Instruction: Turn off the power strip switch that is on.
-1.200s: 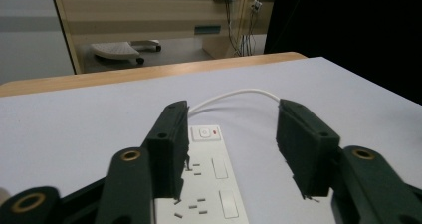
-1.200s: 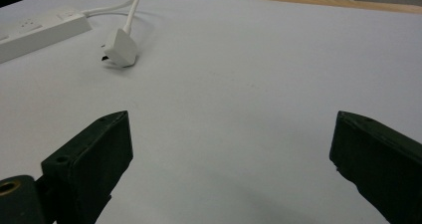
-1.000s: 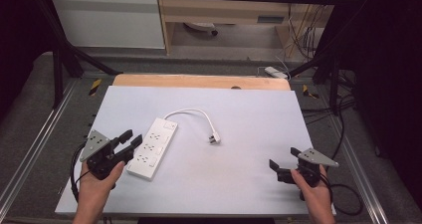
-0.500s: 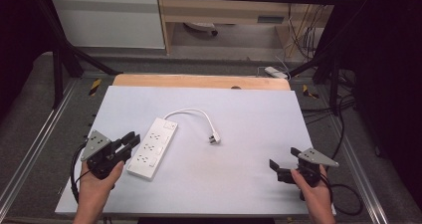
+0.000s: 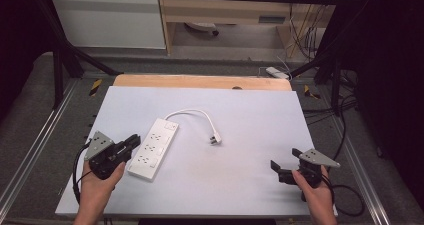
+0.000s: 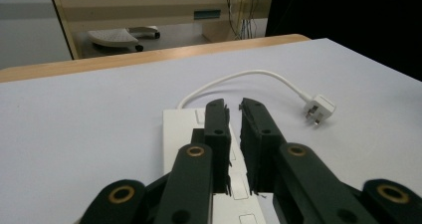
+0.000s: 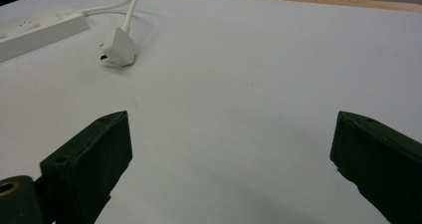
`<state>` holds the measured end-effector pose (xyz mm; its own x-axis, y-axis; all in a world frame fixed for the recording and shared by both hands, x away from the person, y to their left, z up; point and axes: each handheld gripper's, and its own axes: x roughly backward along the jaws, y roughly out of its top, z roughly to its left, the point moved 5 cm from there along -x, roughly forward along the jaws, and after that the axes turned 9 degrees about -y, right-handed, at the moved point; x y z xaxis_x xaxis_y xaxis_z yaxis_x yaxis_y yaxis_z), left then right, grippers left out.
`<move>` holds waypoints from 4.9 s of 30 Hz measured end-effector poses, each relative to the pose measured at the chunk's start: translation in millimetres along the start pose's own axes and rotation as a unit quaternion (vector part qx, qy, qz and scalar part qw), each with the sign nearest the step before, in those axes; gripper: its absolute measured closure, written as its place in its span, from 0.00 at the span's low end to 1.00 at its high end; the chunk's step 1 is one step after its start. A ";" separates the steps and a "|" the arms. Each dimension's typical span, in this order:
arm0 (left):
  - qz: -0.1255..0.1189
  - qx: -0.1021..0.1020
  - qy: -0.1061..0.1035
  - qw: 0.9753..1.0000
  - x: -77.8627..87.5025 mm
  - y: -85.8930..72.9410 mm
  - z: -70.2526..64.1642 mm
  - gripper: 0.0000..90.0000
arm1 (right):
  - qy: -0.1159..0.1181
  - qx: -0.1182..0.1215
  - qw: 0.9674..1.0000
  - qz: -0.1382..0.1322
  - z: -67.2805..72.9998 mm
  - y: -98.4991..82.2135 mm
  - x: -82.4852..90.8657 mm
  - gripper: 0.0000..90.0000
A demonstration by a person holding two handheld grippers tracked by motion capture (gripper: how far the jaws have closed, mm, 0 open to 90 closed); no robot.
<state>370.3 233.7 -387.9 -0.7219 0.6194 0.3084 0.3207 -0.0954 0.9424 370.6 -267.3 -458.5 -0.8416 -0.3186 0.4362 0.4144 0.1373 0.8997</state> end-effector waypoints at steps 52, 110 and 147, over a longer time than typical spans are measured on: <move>0.076 0.008 -0.011 0.997 -17.4 -29.3 11.6 1.00 | 0.001 0.006 1.000 0.007 0.7 -1.5 -1.3 0.04; 0.182 0.010 -0.061 0.981 -34.8 -67.1 -7.1 1.00 | 0.000 0.006 1.000 0.008 0.9 -1.1 -0.5 0.04; 0.184 0.027 -0.075 0.980 -35.8 -70.4 -7.8 1.00 | -0.003 0.011 1.000 0.006 1.1 -0.5 -0.1 0.04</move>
<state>368.8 212.2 -464.2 -0.4548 0.6581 0.6000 0.5769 -0.2956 0.7615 370.1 -266.3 -459.0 -0.8391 -0.3111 0.4462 0.4161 0.1611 0.8949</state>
